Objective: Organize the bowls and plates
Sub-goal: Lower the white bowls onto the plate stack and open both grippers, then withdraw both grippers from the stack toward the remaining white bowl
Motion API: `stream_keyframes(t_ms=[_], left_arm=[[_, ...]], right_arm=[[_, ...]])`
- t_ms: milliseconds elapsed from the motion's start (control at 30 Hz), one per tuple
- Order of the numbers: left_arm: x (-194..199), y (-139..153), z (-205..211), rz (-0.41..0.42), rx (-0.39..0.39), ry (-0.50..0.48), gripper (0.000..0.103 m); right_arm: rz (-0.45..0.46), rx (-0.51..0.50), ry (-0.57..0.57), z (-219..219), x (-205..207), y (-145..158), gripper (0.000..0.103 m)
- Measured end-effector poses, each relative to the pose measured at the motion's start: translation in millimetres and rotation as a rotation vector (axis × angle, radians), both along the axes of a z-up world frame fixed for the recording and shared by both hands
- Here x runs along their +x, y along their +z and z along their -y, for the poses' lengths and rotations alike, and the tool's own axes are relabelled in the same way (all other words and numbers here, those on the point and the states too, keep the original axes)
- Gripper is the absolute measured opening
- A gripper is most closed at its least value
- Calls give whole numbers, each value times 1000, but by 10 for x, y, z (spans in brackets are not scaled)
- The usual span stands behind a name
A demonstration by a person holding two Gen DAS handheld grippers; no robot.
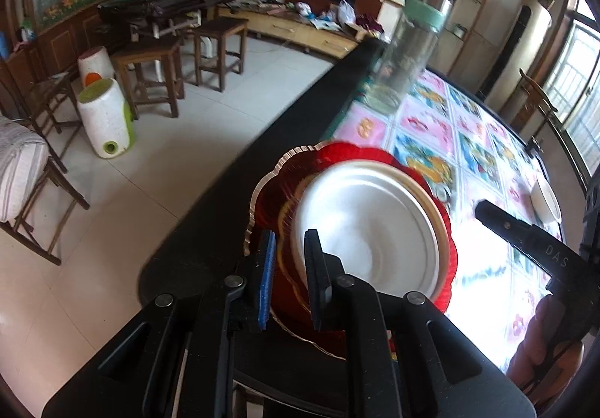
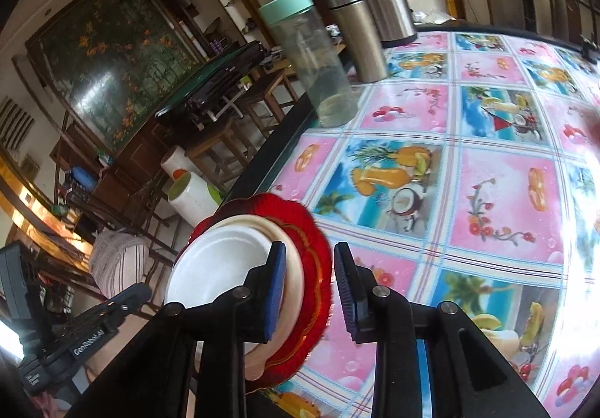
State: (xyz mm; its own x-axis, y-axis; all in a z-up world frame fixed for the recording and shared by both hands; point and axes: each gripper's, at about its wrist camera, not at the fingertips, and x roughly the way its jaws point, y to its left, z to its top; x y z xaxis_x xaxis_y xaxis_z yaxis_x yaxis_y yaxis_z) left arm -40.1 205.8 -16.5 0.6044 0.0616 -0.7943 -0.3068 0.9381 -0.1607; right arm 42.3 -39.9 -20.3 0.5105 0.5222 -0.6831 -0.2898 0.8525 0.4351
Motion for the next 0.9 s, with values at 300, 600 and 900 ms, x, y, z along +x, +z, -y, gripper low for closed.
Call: stream_keyframes(t_ms=[300, 600, 900], left_arm=[[10, 120, 143, 24, 23, -17, 13], [191, 236, 738, 21, 67, -141, 14], [418, 69, 1606, -55, 115, -317, 30]], right_arm=[[-19, 35, -75, 390, 115, -3, 29], [-33, 56, -128, 811, 185, -60, 29], [-72, 97, -221, 1450, 257, -252, 30]])
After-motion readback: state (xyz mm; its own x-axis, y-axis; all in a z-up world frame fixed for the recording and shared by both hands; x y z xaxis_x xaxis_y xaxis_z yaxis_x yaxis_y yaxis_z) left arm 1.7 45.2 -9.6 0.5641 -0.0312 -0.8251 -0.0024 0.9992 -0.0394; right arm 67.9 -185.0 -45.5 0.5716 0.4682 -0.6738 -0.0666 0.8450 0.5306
